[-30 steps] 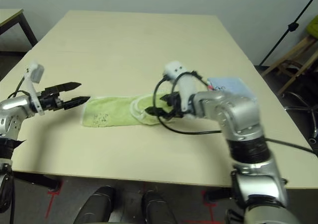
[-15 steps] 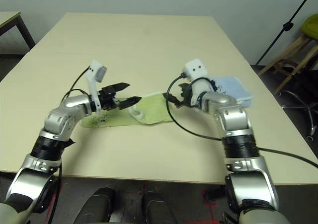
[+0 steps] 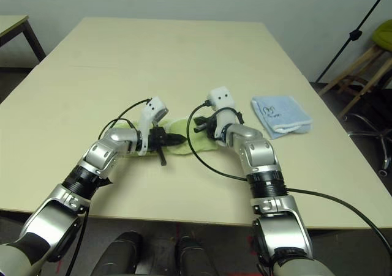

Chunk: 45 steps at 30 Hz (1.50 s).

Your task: Fold the towel and set it aside.

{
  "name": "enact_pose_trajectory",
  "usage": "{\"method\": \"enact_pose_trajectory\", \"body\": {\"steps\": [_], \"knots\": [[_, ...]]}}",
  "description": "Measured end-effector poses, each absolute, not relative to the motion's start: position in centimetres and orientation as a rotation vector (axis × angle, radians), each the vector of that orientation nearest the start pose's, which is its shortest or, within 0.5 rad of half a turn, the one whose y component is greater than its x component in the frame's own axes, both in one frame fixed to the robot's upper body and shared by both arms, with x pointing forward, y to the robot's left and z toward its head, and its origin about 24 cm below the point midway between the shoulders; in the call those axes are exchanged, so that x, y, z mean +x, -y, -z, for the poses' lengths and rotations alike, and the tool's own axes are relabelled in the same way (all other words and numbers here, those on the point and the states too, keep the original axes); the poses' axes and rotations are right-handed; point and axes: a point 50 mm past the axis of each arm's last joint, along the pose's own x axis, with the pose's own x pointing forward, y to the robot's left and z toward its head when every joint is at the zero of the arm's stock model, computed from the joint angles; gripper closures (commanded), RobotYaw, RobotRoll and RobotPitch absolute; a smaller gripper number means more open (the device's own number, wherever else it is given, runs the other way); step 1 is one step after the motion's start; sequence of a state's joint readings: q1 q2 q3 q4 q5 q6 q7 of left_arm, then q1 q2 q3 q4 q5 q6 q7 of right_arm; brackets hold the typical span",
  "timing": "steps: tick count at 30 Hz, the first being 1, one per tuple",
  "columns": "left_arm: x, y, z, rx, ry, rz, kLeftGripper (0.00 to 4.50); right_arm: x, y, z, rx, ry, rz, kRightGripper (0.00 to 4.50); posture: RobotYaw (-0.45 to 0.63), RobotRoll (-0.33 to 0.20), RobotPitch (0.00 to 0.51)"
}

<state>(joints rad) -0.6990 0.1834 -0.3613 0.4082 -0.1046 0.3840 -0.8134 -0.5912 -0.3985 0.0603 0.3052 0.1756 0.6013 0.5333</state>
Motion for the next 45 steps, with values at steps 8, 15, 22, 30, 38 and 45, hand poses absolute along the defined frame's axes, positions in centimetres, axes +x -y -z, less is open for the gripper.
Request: {"method": "enact_pose_trajectory", "body": {"steps": [8, 15, 22, 30, 38, 45], "knots": [[33.5, -7.7, -8.5, 0.319, -0.348, 1.075, 4.44, 35.0, 18.0, -9.1, -0.227, -0.412, -0.499, 4.50, 0.10, 0.000, 0.114], [32.0, -11.2, -11.7, -0.056, -0.326, 0.914, 2.48, 35.4, 19.2, -11.2, -0.185, -0.330, -0.528, 2.82, 0.11, 0.000, 0.116], [27.2, -16.3, -14.0, -0.301, -0.366, 0.748, 0.01, 35.3, 21.7, -15.6, -0.301, -0.148, -0.587, 0.12, 0.15, 0.000, 0.115], [23.7, -18.3, -13.0, -0.554, -0.476, 0.573, 0.00, 34.3, 22.1, -18.7, -0.441, -0.115, -0.785, 0.02, 0.16, 0.000, 0.119], [22.3, -18.3, -10.0, -0.682, -0.586, 0.439, 0.00, 31.3, 22.2, -21.1, -0.508, -0.174, -1.050, 0.02, 0.14, 0.000, 0.126], [23.5, -17.0, -9.3, -0.710, -0.644, 0.370, 0.00, 30.2, 21.5, -21.2, -0.518, -0.202, -1.098, 0.02, 0.11, 0.000, 0.137]]}}
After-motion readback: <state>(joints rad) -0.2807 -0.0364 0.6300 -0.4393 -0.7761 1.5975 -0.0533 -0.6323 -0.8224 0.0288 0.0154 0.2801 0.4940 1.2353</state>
